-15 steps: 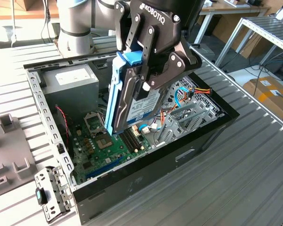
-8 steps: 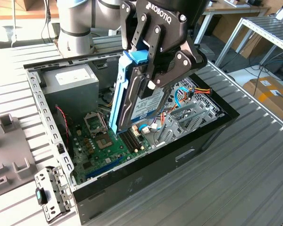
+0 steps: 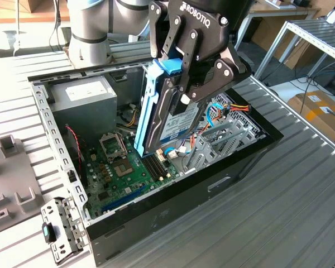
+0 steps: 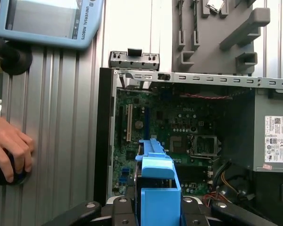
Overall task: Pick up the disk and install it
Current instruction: 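Pick up the disk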
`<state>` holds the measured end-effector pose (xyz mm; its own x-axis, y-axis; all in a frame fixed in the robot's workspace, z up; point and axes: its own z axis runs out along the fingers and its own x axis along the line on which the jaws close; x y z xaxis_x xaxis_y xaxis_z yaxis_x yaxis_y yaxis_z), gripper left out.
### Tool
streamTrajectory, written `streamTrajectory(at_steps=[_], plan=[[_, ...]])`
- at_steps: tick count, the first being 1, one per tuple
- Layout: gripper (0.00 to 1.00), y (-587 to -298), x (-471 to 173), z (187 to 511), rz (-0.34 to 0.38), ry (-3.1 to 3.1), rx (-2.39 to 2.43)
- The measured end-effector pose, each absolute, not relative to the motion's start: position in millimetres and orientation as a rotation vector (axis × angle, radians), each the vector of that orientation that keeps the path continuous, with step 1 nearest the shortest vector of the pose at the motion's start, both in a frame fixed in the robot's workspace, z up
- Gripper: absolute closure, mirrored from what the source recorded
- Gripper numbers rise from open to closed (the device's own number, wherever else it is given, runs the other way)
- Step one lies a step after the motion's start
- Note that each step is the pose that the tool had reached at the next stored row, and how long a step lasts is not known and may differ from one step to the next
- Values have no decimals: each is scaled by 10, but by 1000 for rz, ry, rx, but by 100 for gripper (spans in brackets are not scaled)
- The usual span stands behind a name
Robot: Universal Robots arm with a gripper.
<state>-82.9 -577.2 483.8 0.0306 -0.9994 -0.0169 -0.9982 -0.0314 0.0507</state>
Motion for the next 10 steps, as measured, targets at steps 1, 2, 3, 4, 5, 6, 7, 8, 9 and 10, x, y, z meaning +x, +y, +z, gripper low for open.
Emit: streamTrajectory(at_steps=[1,2,3,4,5,6,7,8,9,10], plan=[[64,-5772,-811,4838,-74,-2169,2237],[64,-5772,-799,4837,-74,-2169,2237],[64,-5772,-791,4837,-74,-2169,2237],[64,-5772,-777,4838,-74,-2169,2237],[64,-5772,-759,4837,-73,-2169,2237],[64,-5772,-748,4837,-73,-2169,2237],[64,-5772,-739,4837,-73,-2169,2237],[64,-5772,-724,4837,-73,-2169,2237],[64,-5772,-716,4836,-73,-2169,2237],[64,-5772,-707,4836,-73,-2168,2237]])
